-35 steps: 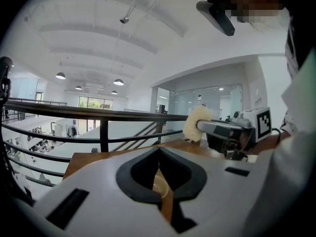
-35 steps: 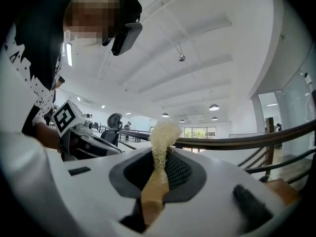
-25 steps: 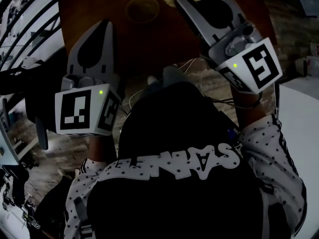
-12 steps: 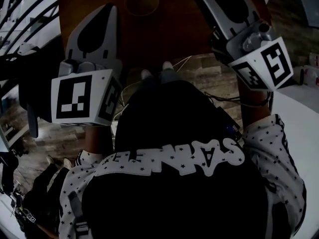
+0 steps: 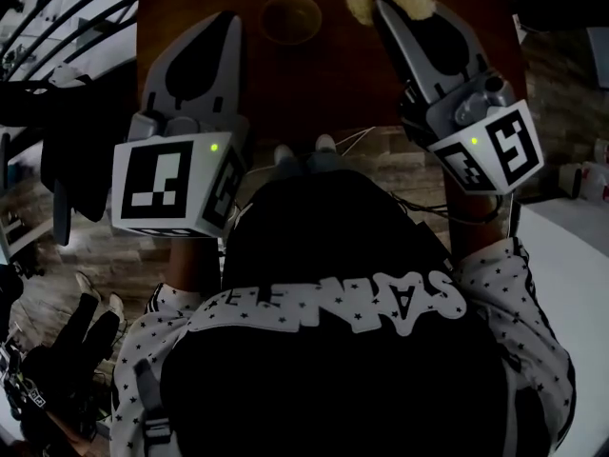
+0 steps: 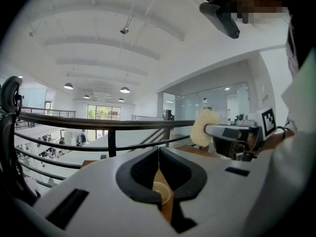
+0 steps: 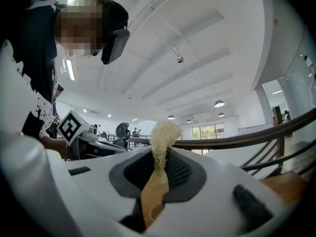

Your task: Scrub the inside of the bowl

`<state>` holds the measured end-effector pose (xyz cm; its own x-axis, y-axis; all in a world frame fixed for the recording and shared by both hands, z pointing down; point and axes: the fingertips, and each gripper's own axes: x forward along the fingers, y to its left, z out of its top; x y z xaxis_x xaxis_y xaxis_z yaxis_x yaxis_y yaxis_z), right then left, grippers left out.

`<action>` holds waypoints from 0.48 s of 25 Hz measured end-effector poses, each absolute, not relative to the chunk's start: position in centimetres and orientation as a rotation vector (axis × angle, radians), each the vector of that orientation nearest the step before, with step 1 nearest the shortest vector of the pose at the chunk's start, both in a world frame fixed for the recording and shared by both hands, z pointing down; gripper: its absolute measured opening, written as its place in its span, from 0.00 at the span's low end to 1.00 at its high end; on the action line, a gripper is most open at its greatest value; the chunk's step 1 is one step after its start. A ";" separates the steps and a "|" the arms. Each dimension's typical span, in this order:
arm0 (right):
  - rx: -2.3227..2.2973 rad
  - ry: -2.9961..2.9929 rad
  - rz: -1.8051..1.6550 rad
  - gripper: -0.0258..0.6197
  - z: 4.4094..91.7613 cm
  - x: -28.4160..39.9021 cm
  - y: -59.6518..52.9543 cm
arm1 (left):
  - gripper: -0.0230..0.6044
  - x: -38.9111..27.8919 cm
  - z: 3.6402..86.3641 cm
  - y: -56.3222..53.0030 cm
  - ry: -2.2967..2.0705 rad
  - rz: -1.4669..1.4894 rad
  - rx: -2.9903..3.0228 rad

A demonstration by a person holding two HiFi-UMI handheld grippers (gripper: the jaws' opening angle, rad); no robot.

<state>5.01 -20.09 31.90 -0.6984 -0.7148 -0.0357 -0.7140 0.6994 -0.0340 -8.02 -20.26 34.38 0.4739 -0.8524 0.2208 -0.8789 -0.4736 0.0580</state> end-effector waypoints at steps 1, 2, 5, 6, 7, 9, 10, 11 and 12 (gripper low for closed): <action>-1.196 2.853 -0.031 0.13 32.0 4.9 -20.0 | 0.06 -8.1 34.3 -20.1 -1.522 0.242 2.551; -1.189 2.854 -0.033 0.13 32.0 4.8 -19.8 | 0.06 -8.3 34.2 -19.9 -1.532 0.244 2.547; -1.164 2.862 -0.029 0.13 32.0 4.7 -19.9 | 0.06 -8.5 34.1 -19.9 -1.564 0.251 2.530; -1.155 2.861 -0.027 0.13 31.9 4.8 -20.0 | 0.06 -8.4 33.9 -19.9 -1.575 0.253 2.526; -1.147 2.859 -0.025 0.13 31.7 5.0 -20.1 | 0.06 -8.2 33.8 -19.9 -1.583 0.256 2.524; -1.131 2.857 -0.021 0.13 31.6 5.4 -20.0 | 0.06 -7.9 33.6 -19.7 -1.596 0.263 2.520; -1.123 2.858 -0.021 0.13 31.6 5.4 -20.0 | 0.06 -7.8 33.6 -19.6 -1.604 0.269 2.518; -1.114 2.858 -0.021 0.13 31.7 5.4 -20.0 | 0.06 -7.9 33.6 -19.6 -1.614 0.274 2.515; -1.105 2.858 -0.023 0.13 31.8 5.3 -20.1 | 0.06 -8.0 33.6 -19.7 -1.625 0.277 2.511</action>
